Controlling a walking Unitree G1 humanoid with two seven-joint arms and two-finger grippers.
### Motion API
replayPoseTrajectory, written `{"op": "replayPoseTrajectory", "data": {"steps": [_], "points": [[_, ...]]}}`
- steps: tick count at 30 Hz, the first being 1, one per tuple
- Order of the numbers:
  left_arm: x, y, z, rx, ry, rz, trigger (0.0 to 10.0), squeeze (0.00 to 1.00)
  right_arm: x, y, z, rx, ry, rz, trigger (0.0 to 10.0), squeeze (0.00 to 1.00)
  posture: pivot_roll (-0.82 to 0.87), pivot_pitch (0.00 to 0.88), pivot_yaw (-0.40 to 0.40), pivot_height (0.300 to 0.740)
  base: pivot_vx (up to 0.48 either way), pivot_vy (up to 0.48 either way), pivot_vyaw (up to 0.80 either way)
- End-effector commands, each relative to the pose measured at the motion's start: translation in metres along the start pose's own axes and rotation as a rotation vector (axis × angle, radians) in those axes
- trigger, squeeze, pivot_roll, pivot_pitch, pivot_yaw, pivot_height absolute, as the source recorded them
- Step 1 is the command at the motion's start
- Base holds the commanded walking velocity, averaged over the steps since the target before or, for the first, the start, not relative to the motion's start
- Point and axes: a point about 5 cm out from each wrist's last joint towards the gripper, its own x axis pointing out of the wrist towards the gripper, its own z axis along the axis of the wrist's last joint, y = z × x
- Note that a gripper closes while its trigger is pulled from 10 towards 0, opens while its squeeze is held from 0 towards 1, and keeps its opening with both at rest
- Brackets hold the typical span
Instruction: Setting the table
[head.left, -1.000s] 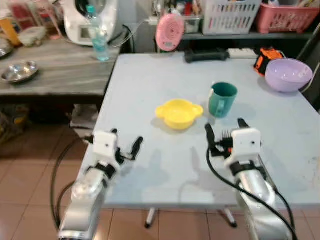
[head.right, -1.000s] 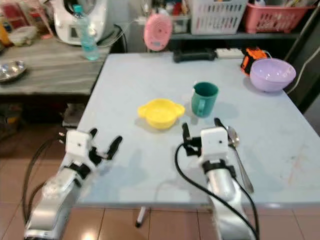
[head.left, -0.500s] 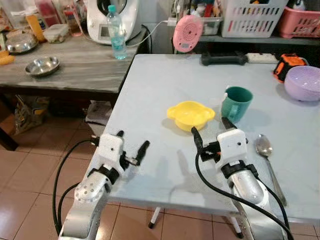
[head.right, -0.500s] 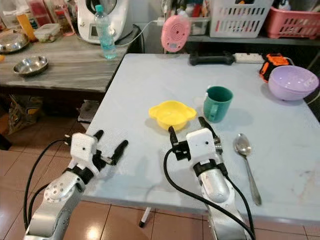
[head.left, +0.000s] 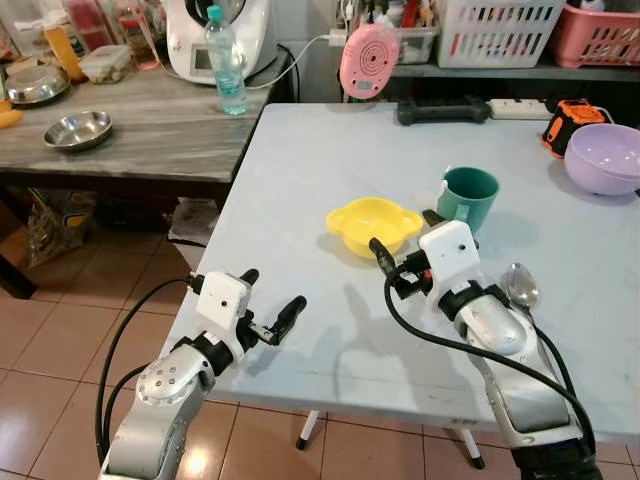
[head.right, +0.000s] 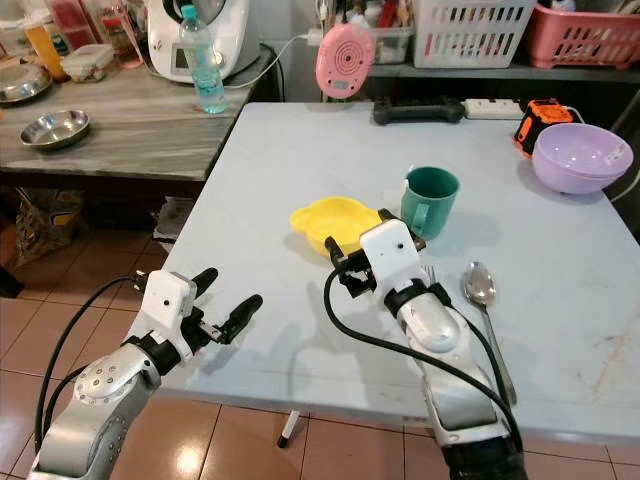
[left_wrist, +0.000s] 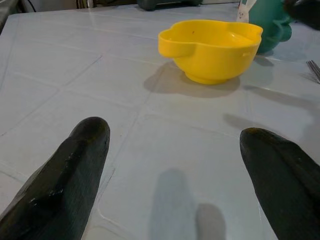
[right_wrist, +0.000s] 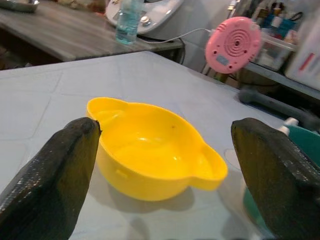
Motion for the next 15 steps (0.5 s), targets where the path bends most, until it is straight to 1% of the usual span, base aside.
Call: {"op": "replayPoseTrajectory", "data": {"steps": [1, 3, 5, 7, 10, 11, 12, 15], "points": [[0.000, -0.005, 0.004, 0.004, -0.004, -0.042, 10.0, 0.00, 0.008, 0.006, -0.004, -0.004, 0.049, 0.061, 10.0, 0.00, -0.01, 0.080, 0.064, 0.740, 0.000, 0.000, 0.00], [0.001, -0.008, 0.005, 0.004, -0.004, -0.056, 10.0, 0.00, 0.015, 0.006, -0.005, 0.003, 0.076, 0.094, 10.0, 0.00, 0.00, 0.083, 0.062, 0.740, 0.000, 0.000, 0.00], [0.001, -0.008, 0.005, 0.004, -0.005, -0.059, 10.0, 0.00, 0.021, 0.005, -0.002, 0.023, 0.076, 0.102, 10.0, 0.00, 0.00, 0.087, 0.060, 0.740, 0.000, 0.000, 0.00], [0.001, -0.009, 0.005, 0.005, -0.002, -0.063, 10.0, 0.00, 0.026, 0.006, -0.002, 0.018, 0.097, 0.139, 10.0, 0.00, 0.00, 0.090, 0.058, 0.740, 0.000, 0.000, 0.00], [0.000, -0.009, 0.005, 0.003, 0.003, -0.063, 10.0, 0.00, 0.032, 0.006, -0.001, -0.029, 0.106, 0.196, 10.0, 0.00, 0.01, 0.094, 0.054, 0.740, 0.000, 0.000, 0.00], [0.000, -0.009, 0.005, 0.003, 0.003, -0.063, 10.0, 0.00, 0.032, 0.006, -0.001, -0.029, 0.106, 0.196, 10.0, 0.00, 0.01, 0.094, 0.054, 0.740, 0.000, 0.000, 0.00], [0.000, -0.009, 0.005, 0.002, 0.003, -0.062, 10.0, 0.00, 0.035, 0.005, -0.001, -0.052, 0.113, 0.212, 10.0, 0.00, 0.01, 0.095, 0.051, 0.740, 0.000, 0.000, 0.00], [-0.002, -0.011, 0.004, -0.002, 0.007, -0.060, 10.0, 0.00, 0.043, 0.004, -0.004, -0.113, 0.170, 0.271, 10.0, 0.00, 0.02, 0.093, 0.049, 0.740, 0.000, 0.000, 0.00]]}}
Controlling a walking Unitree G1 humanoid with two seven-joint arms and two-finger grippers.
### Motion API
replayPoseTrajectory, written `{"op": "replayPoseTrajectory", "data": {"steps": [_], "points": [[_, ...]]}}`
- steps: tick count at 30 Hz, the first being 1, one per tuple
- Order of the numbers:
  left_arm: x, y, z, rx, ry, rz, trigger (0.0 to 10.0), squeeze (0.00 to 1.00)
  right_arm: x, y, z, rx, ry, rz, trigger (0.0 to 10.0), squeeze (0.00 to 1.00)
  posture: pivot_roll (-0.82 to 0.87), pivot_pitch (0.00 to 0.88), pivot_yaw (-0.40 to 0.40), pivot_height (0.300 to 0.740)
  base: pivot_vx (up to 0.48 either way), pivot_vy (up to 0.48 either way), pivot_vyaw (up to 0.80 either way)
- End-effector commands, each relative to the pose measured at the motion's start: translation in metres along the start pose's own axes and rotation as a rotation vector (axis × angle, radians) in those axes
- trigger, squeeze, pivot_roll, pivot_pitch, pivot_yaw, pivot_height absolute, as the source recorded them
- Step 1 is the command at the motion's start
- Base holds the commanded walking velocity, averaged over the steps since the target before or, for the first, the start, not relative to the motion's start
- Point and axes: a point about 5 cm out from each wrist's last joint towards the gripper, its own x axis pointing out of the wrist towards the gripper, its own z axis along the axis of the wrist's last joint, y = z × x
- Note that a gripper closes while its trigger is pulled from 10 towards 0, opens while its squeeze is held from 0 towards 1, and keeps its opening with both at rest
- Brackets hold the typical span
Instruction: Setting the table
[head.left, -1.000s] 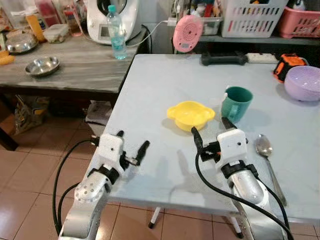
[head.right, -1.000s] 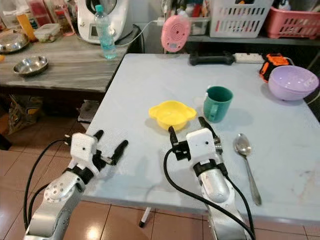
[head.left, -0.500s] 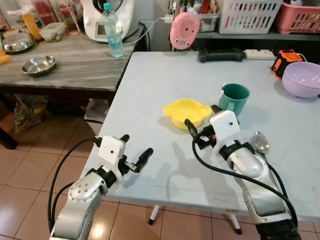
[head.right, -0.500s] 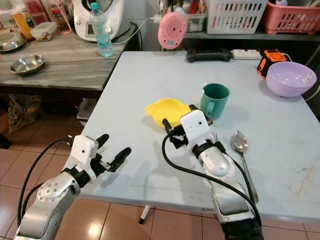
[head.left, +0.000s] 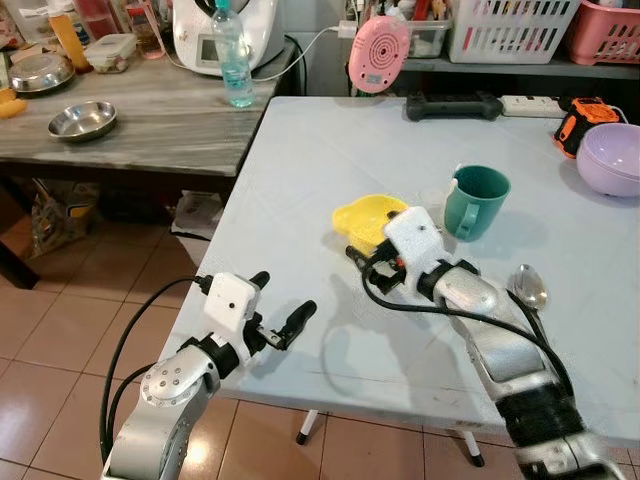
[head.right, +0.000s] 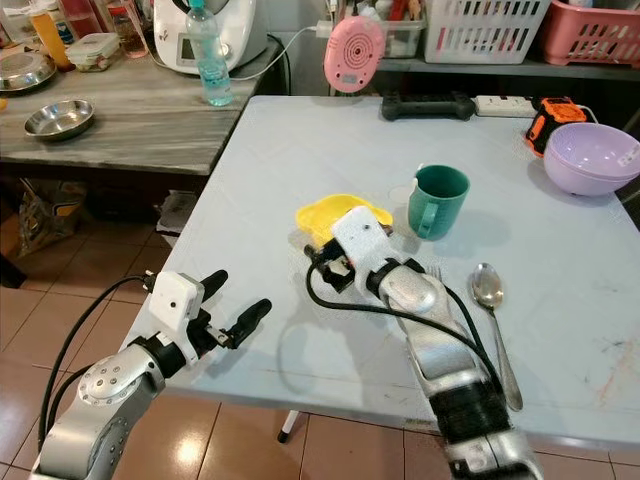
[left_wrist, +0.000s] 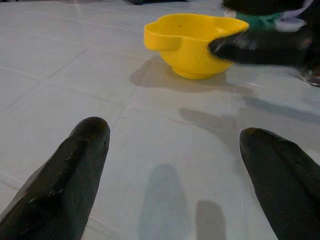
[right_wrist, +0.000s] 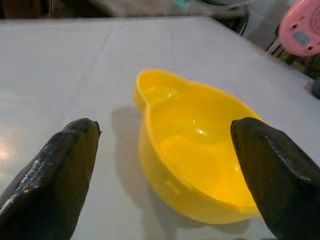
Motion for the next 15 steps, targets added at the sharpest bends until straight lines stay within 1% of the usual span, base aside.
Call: {"op": "replayPoseTrajectory", "data": {"steps": [1, 2, 3, 4, 5, 6, 7, 8, 9, 10, 12, 15], "points": [[-0.003, -0.001, 0.001, 0.006, 0.003, -0.001, 10.0, 0.00, 0.004, 0.001, 0.003, -0.031, 0.016, 0.037, 10.0, 0.00, 0.02, 0.093, 0.049, 0.740, 0.000, 0.000, 0.00], [-0.004, -0.001, 0.001, 0.004, 0.006, 0.000, 10.0, 0.00, 0.009, -0.003, 0.004, -0.062, 0.048, 0.056, 10.0, 0.00, 0.02, 0.089, 0.048, 0.740, 0.000, 0.000, 0.00], [-0.004, -0.001, 0.001, 0.004, 0.006, 0.000, 10.0, 0.00, 0.009, -0.003, 0.004, -0.062, 0.048, 0.056, 10.0, 0.00, 0.02, 0.089, 0.048, 0.740, 0.000, 0.000, 0.00], [-0.004, -0.001, 0.001, 0.005, 0.010, 0.005, 10.0, 0.00, 0.014, -0.008, 0.009, -0.094, 0.058, 0.066, 10.0, 0.00, 0.03, 0.088, 0.046, 0.740, 0.000, 0.000, 0.00], [-0.005, -0.001, 0.001, 0.006, 0.013, 0.008, 10.0, 0.00, 0.015, -0.010, 0.011, -0.105, 0.061, 0.073, 10.0, 0.00, 0.03, 0.088, 0.046, 0.740, 0.000, 0.000, 0.00], [-0.005, 0.000, 0.000, 0.006, 0.014, 0.012, 10.0, 0.00, 0.016, -0.011, 0.011, -0.107, 0.068, 0.078, 8.1, 0.00, 0.03, 0.087, 0.044, 0.740, 0.000, 0.000, 0.00], [-0.005, 0.001, 0.000, 0.003, 0.015, 0.018, 10.0, 0.00, 0.018, -0.012, 0.012, -0.114, 0.071, 0.083, 5.7, 0.00, 0.03, 0.086, 0.043, 0.740, 0.000, 0.000, 0.00], [-0.005, 0.001, 0.000, -0.007, 0.018, 0.023, 10.0, 0.00, 0.018, -0.013, 0.013, -0.127, 0.077, 0.092, 0.0, 0.00, 0.03, 0.084, 0.043, 0.740, 0.000, 0.000, 0.00], [-0.005, 0.001, -0.001, -0.016, 0.025, 0.028, 10.0, 0.00, 0.021, -0.015, 0.013, -0.146, 0.095, 0.124, 0.0, 0.00, 0.03, 0.083, 0.042, 0.740, 0.000, 0.000, 0.00], [-0.005, 0.001, -0.001, -0.016, 0.025, 0.028, 10.0, 0.00, 0.021, -0.015, 0.013, -0.146, 0.095, 0.124, 0.0, 0.00, 0.03, 0.083, 0.042, 0.740, 0.000, 0.000, 0.00], [-0.005, 0.001, -0.001, -0.012, 0.027, 0.029, 10.0, 0.00, 0.021, -0.015, 0.009, -0.160, 0.138, 0.177, 0.0, 0.00, 0.03, 0.082, 0.041, 0.740, 0.000, 0.000, 0.00], [-0.005, 0.001, 0.000, -0.020, 0.020, 0.046, 10.0, 0.00, 0.020, -0.012, 0.003, -0.157, 0.182, 0.244, 0.0, 0.00, 0.03, 0.081, 0.040, 0.740, 0.000, 0.000, 0.00]]}}
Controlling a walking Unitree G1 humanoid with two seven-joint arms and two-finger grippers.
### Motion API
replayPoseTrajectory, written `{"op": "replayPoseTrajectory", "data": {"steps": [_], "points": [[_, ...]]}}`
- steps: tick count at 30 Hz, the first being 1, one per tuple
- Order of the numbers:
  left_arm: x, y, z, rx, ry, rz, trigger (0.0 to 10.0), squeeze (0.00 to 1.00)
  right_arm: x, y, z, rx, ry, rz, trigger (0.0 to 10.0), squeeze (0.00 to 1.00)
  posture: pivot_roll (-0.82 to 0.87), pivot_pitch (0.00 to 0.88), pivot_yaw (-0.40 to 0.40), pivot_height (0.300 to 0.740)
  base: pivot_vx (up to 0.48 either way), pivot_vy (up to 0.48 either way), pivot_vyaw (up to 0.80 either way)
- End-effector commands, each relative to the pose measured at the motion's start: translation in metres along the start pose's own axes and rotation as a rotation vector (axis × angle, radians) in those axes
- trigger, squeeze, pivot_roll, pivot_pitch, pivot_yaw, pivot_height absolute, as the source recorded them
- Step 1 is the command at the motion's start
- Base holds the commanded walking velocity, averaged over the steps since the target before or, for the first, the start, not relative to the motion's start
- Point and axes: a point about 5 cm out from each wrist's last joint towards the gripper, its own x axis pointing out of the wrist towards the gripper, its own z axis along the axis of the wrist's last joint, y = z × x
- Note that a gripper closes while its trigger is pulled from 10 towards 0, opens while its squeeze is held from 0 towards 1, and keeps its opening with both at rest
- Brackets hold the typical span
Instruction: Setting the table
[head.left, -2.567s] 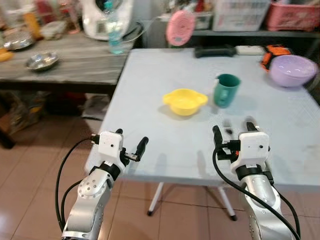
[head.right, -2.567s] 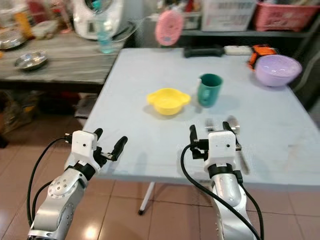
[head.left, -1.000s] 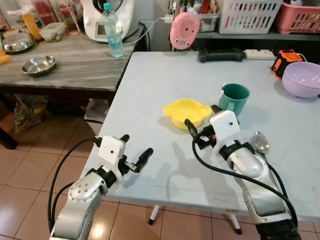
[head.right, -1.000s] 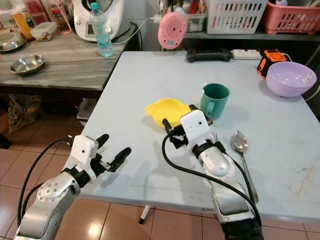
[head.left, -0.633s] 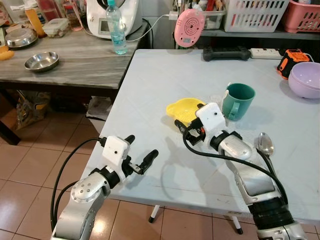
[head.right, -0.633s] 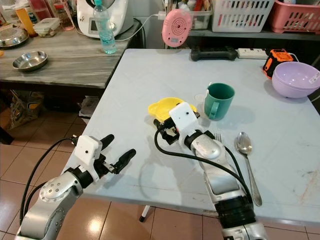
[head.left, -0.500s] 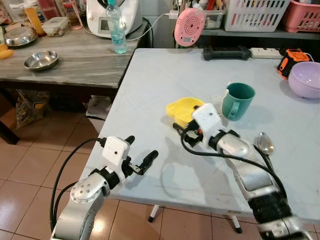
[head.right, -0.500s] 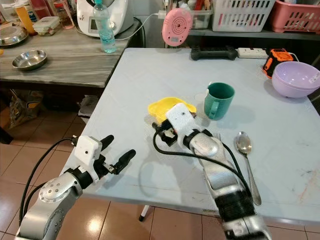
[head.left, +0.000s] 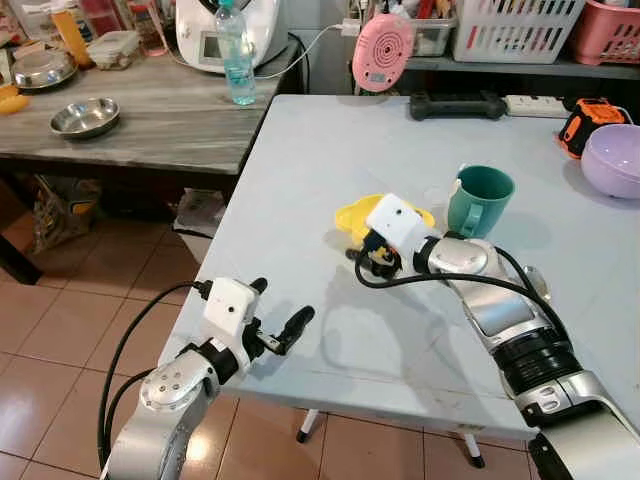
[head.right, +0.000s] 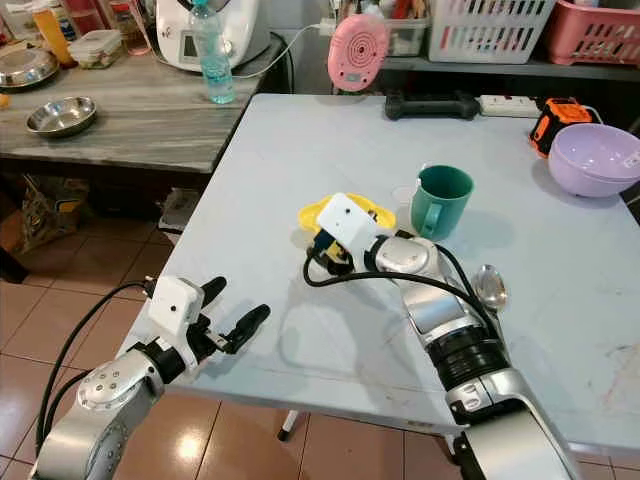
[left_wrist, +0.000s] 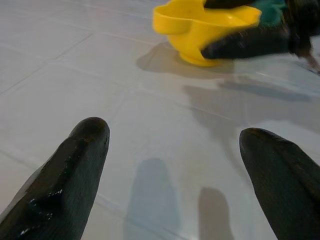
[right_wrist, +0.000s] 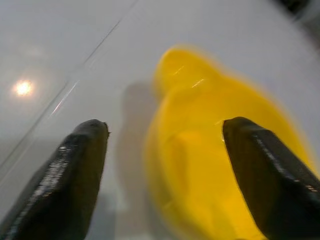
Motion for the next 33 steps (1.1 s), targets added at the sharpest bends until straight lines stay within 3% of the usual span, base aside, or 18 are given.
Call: {"op": "replayPoseTrajectory", "data": {"steps": [1, 18, 33], "points": [[-0.002, 0.001, 0.006, 0.003, -0.018, 0.017, 10.0, 0.00, 0.002, 0.002, 0.001, -0.016, 0.025, 0.055, 0.0, 0.00, 0.03, 0.081, 0.040, 0.740, 0.000, 0.000, 0.00], [0.000, 0.003, 0.007, -0.003, -0.007, 0.033, 10.0, 0.00, 0.001, -0.006, -0.013, -0.024, 0.070, 0.030, 0.0, 0.00, 0.03, 0.082, 0.054, 0.740, 0.000, 0.000, 0.00], [0.003, 0.002, 0.011, -0.014, -0.028, 0.000, 10.0, 0.00, -0.002, -0.012, -0.011, -0.029, 0.023, -0.039, 0.0, 0.00, 0.03, 0.081, 0.061, 0.740, 0.000, 0.000, 0.00]]}}
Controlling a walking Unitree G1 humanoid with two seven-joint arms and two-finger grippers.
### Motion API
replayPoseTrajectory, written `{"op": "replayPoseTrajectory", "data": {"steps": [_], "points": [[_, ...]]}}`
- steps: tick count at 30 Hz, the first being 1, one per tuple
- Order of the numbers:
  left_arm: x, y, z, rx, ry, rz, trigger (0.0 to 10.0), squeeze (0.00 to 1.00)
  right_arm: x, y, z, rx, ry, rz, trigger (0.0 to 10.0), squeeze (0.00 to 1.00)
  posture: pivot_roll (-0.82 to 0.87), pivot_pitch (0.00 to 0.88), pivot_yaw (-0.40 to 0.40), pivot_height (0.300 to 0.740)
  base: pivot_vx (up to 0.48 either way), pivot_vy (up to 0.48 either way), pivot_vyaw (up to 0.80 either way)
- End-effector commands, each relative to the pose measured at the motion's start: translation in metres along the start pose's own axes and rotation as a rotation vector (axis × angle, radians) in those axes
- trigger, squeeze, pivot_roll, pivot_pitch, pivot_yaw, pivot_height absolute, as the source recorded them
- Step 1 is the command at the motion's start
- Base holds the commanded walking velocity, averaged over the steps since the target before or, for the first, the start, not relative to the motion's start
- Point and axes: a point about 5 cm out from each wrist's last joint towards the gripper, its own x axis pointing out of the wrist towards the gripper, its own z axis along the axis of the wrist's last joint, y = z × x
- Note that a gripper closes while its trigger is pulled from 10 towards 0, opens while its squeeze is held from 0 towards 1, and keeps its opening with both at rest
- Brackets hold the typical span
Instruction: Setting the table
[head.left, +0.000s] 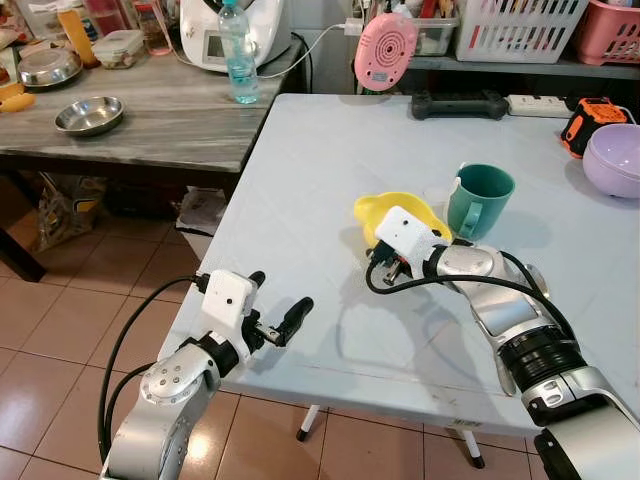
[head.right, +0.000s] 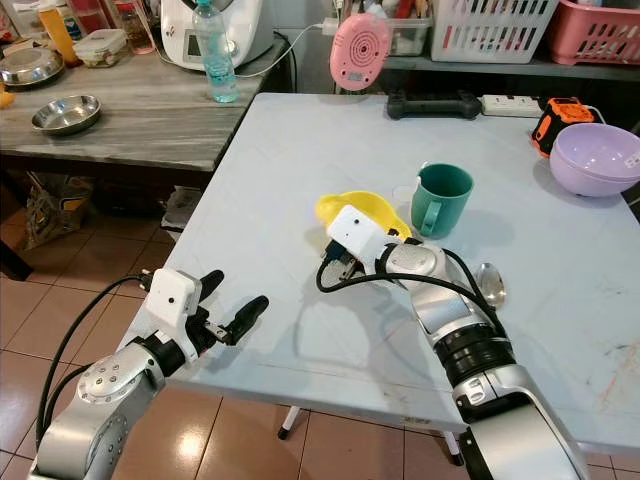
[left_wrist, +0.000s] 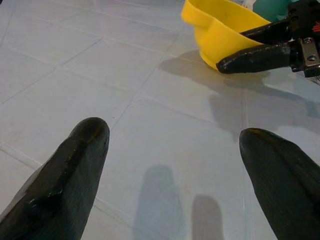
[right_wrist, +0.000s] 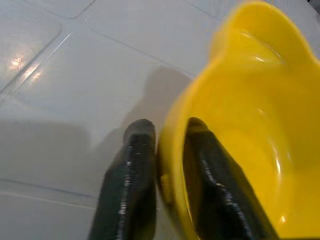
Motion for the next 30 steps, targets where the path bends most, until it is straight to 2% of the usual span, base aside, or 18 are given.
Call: {"op": "replayPoseTrajectory", "data": {"steps": [1, 5, 10, 13, 22, 27, 29, 30], "points": [[0.000, 0.000, 0.004, -0.001, -0.014, -0.025, 10.0, 0.00, -0.002, -0.005, 0.005, -0.017, -0.021, -0.015, 0.0, 0.00, 0.03, 0.081, 0.061, 0.740, 0.000, 0.000, 0.00], [-0.001, -0.003, 0.009, -0.021, -0.043, -0.055, 10.0, 0.00, -0.001, -0.004, 0.006, -0.023, -0.031, -0.012, 0.0, 0.00, 0.03, 0.083, 0.062, 0.740, 0.000, 0.000, 0.00], [0.002, -0.016, 0.019, -0.113, -0.086, -0.162, 10.0, 0.00, 0.000, -0.003, 0.006, -0.024, -0.034, -0.014, 0.0, 0.00, 0.03, 0.087, 0.061, 0.740, 0.000, 0.000, 0.00], [0.002, -0.020, 0.021, -0.124, -0.080, -0.208, 10.0, 0.00, 0.001, -0.001, 0.005, -0.025, -0.033, -0.011, 0.0, 0.00, 0.03, 0.086, 0.060, 0.740, 0.000, 0.000, 0.00], [0.003, -0.022, 0.023, -0.135, -0.075, -0.228, 10.0, 0.00, 0.002, -0.003, 0.011, -0.026, -0.064, -0.029, 0.0, 0.00, 0.03, 0.075, 0.060, 0.740, 0.000, 0.000, 0.00], [0.007, -0.004, 0.021, -0.072, -0.078, -0.070, 10.0, 0.00, -0.007, -0.012, 0.024, 0.052, -0.187, -0.177, 0.0, 0.00, 0.03, 0.063, 0.051, 0.740, 0.000, 0.000, 0.00], [0.009, 0.010, 0.019, -0.020, -0.067, 0.050, 10.0, 0.00, -0.013, -0.014, 0.024, 0.076, -0.216, -0.239, 0.0, 0.00, 0.03, 0.060, 0.047, 0.740, 0.000, 0.000, 0.00], [0.008, 0.026, 0.018, 0.042, -0.067, 0.193, 10.0, 0.00, -0.019, -0.013, 0.023, 0.130, -0.235, -0.306, 0.0, 0.00, 0.03, 0.059, 0.044, 0.740, 0.000, 0.000, 0.00]]}}
